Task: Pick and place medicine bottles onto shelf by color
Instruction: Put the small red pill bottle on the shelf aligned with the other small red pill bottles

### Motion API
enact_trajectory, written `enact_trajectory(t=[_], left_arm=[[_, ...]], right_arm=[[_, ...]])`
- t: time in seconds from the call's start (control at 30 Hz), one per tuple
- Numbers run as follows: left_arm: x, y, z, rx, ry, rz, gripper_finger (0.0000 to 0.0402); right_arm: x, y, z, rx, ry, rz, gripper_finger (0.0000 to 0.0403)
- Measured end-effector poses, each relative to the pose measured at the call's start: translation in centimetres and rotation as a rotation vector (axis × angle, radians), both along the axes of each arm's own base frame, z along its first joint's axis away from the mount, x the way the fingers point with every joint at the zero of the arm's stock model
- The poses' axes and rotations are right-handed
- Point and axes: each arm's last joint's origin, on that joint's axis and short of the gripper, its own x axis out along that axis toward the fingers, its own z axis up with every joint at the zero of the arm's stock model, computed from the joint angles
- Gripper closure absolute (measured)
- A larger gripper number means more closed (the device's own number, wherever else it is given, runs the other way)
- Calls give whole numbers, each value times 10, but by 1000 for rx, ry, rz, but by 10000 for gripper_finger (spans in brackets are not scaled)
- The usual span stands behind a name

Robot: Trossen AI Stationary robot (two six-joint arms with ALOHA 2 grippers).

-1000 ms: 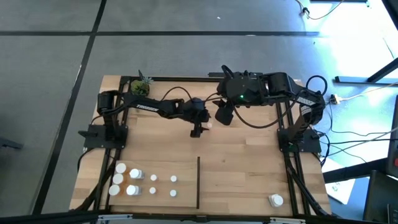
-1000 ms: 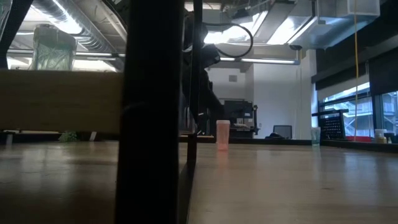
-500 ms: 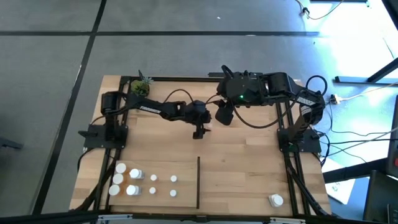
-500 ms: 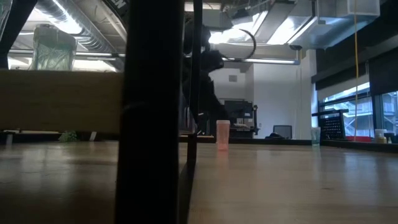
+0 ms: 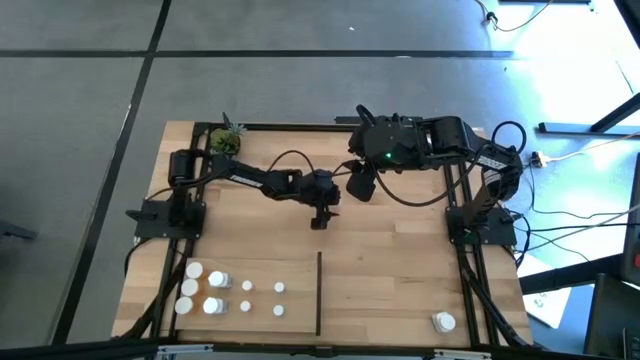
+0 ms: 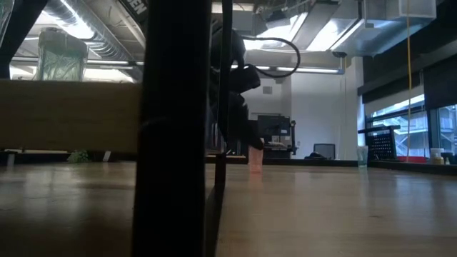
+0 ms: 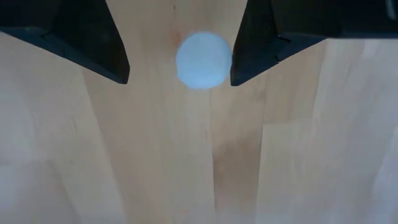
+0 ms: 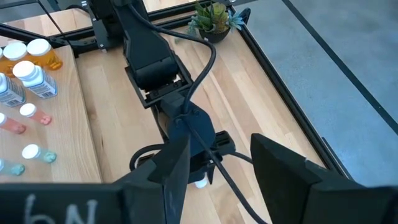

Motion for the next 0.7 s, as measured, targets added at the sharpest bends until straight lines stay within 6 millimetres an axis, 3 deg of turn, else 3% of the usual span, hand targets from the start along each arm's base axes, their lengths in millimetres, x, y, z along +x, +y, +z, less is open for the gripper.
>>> enact_trajectory(t=[0.7], left_arm=[[0,2,0,1,3,7,233]], right_arm=[[0,0,0,0,1,0,232]])
